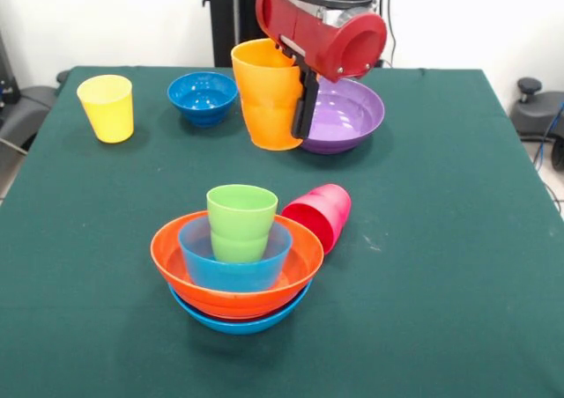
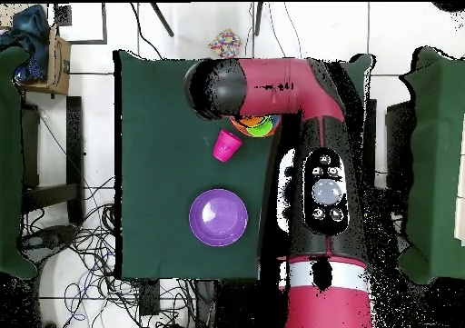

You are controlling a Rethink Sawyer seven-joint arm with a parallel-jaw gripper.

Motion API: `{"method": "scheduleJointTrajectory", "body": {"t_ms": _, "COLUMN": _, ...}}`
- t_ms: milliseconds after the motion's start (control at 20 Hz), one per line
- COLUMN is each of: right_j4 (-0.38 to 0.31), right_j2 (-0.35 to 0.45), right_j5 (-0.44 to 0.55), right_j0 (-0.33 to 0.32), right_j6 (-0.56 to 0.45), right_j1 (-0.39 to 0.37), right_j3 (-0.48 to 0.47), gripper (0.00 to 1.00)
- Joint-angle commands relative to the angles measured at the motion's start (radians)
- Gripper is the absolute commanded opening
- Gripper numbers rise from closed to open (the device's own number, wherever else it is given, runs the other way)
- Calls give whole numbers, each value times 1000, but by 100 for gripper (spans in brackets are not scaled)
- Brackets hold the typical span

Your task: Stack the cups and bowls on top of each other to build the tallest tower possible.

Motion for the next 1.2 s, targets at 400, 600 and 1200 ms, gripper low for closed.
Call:
{"method": "scheduleJointTrajectory", "body": {"t_ms": 400, "right_j4": -137, "right_j2": 71, "right_j5": 23, "right_j0": -8, "right_j6": -336, "right_j1": 103, "right_j3": -3, "gripper": 0}}
{"method": "scheduleJointTrajectory", "body": {"t_ms": 600, "right_j4": -162, "right_j2": 83, "right_j5": -8, "right_j0": -25, "right_j6": -359, "right_j1": 107, "right_j3": 5, "gripper": 0}}
{"method": "scheduleJointTrajectory", "body": {"t_ms": 1200, "right_j4": -216, "right_j2": 82, "right_j5": -29, "right_j0": -22, "right_j6": -347, "right_j1": 114, "right_j3": -9, "gripper": 0}}
